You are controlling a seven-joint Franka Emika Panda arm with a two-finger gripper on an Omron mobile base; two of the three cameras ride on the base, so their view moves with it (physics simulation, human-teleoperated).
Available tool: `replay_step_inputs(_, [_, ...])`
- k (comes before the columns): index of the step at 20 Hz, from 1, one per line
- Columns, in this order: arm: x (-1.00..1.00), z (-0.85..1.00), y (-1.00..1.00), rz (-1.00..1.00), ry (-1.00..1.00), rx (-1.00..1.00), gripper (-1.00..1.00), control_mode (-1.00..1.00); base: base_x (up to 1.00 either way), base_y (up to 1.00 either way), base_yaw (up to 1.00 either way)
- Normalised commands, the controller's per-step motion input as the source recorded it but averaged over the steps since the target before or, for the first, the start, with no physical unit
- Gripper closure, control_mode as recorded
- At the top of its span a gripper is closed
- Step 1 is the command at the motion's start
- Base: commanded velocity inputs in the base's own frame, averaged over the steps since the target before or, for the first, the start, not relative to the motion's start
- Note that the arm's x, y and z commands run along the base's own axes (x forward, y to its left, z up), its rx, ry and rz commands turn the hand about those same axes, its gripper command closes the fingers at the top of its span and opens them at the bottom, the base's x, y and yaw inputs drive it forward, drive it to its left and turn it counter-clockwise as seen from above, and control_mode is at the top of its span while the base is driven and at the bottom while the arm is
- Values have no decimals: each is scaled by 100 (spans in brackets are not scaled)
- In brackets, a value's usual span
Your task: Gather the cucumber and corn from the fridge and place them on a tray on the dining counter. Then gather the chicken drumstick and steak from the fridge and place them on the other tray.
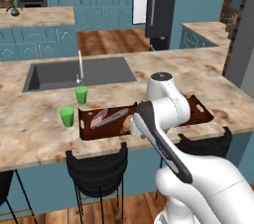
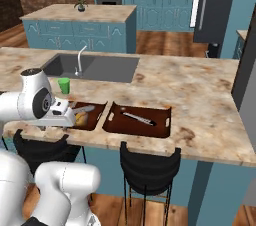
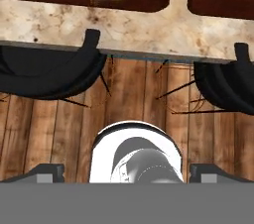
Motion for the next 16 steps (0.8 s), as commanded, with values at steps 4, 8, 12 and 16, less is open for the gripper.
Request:
replay_step_inputs(4, [0, 0, 0, 0, 0, 0, -100, 100, -100, 1, 0])
replay_step_inputs(8, [0, 0, 0, 0, 0, 0, -100, 100, -64, 97, 0])
replay_step_inputs(12, [0, 0, 0, 0, 0, 0, -100, 100, -38, 100, 0])
replay_step_inputs(16, [0, 0, 0, 0, 0, 0, -100, 100, -10, 100, 0])
